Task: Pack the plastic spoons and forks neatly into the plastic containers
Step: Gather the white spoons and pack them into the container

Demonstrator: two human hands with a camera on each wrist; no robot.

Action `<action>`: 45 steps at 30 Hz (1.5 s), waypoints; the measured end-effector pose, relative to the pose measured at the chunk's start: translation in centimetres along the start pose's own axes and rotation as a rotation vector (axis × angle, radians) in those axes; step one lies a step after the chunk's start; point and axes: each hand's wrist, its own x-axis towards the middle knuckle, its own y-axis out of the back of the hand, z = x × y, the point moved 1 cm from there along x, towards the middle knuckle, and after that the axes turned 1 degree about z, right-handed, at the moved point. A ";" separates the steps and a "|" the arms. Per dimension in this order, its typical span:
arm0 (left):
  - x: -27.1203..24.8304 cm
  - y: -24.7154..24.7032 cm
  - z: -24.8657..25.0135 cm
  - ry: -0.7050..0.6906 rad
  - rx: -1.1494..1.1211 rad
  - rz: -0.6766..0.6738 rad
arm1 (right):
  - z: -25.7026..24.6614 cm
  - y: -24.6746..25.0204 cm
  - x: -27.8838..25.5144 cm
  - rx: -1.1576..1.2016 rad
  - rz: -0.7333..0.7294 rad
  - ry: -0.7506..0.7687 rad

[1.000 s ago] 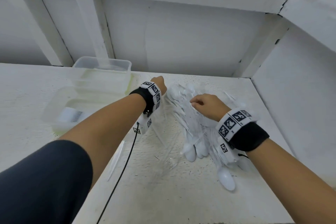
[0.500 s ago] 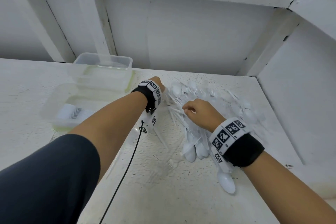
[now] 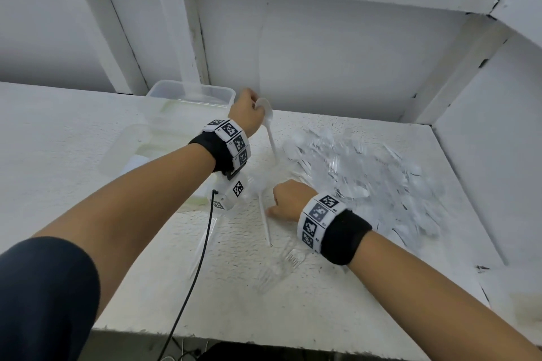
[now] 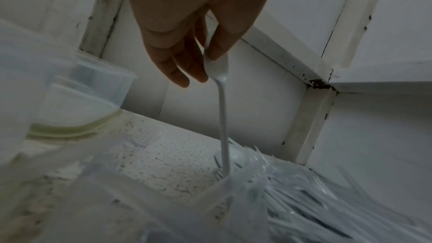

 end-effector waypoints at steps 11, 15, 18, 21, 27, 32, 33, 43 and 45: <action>-2.2 4.3 1.6 0.081 -0.585 0.040 | -2.6 -0.2 -0.2 -0.045 -0.024 -0.027; -3.3 4.5 0.6 0.216 -0.677 0.015 | -2.9 0.0 -0.2 -0.035 -0.043 -0.042; -3.9 4.4 -0.4 0.358 -0.647 -0.052 | -2.6 0.7 -0.8 0.062 -0.042 -0.083; -5.0 4.5 -1.0 0.363 -0.571 -0.152 | -1.8 1.8 -2.0 0.209 -0.043 -0.126; -7.7 4.6 -1.5 0.211 -0.335 -0.318 | 1.1 4.7 -5.5 0.150 -0.031 -0.110; -9.4 3.5 -1.1 0.128 -0.145 -0.359 | 4.4 6.0 -8.4 0.174 0.095 -0.157; -10.0 3.2 -0.8 0.092 -0.126 -0.397 | 5.1 5.8 -9.0 0.190 0.129 -0.181; -15.9 -3.8 2.4 -0.473 0.346 -0.954 | 8.7 -0.4 -11.8 0.519 0.260 -0.442; -16.0 -4.9 2.7 -0.530 0.456 -0.949 | 8.7 -1.1 -12.0 0.551 0.296 -0.440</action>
